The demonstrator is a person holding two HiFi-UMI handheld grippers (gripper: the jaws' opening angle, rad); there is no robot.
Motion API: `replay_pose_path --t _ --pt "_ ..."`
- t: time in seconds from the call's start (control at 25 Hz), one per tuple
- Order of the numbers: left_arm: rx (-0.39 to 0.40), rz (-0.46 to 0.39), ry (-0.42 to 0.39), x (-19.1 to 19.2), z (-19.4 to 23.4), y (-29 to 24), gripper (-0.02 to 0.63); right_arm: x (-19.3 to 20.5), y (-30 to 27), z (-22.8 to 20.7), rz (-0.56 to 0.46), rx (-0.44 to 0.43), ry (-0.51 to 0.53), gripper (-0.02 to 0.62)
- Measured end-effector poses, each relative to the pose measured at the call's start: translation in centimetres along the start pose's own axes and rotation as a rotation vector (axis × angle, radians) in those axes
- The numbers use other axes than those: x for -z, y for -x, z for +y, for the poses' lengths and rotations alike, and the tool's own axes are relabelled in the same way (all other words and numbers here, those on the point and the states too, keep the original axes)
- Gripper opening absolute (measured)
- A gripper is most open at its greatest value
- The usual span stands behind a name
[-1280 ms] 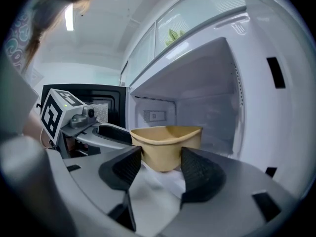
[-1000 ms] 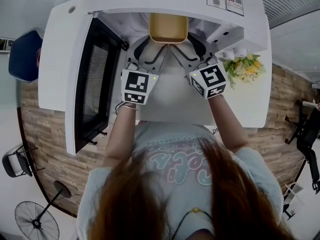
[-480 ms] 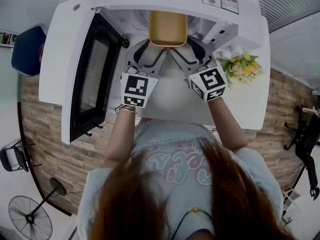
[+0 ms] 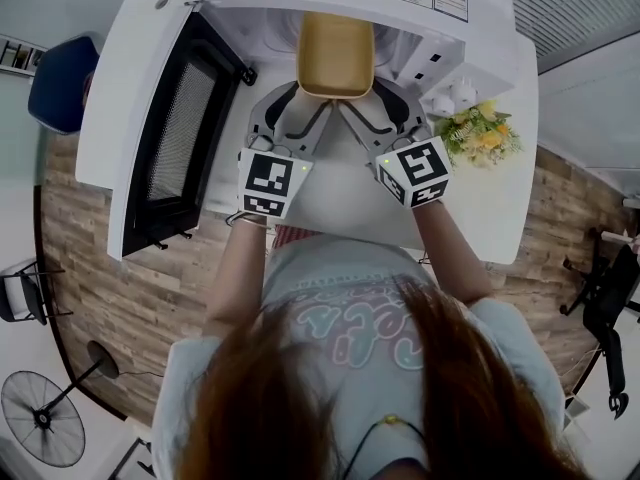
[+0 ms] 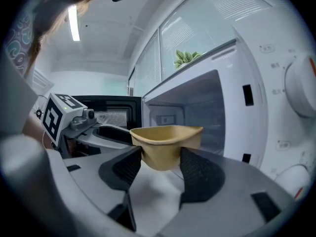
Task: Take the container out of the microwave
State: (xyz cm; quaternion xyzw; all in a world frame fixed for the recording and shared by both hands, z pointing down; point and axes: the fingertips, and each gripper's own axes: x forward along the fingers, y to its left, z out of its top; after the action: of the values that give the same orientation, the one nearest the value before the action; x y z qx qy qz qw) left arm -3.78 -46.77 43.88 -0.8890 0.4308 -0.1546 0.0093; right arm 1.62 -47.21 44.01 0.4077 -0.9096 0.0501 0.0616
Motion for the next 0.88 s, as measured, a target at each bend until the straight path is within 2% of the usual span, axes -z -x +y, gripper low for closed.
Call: replay_pose_path --t 0.52,0.88 --pt "-0.09 0.007 -0.003 -0.5 -3.1 2.6 0.218 0.0 3.2 1.5 -0.005 -0.094 0.024 0.244" --pt "-0.088 -0.022 -0.002 -1.2 -4.2 4.0 0.218 -0.7 4.8 2.5 -0.016 -0.089 0.043 0.244"
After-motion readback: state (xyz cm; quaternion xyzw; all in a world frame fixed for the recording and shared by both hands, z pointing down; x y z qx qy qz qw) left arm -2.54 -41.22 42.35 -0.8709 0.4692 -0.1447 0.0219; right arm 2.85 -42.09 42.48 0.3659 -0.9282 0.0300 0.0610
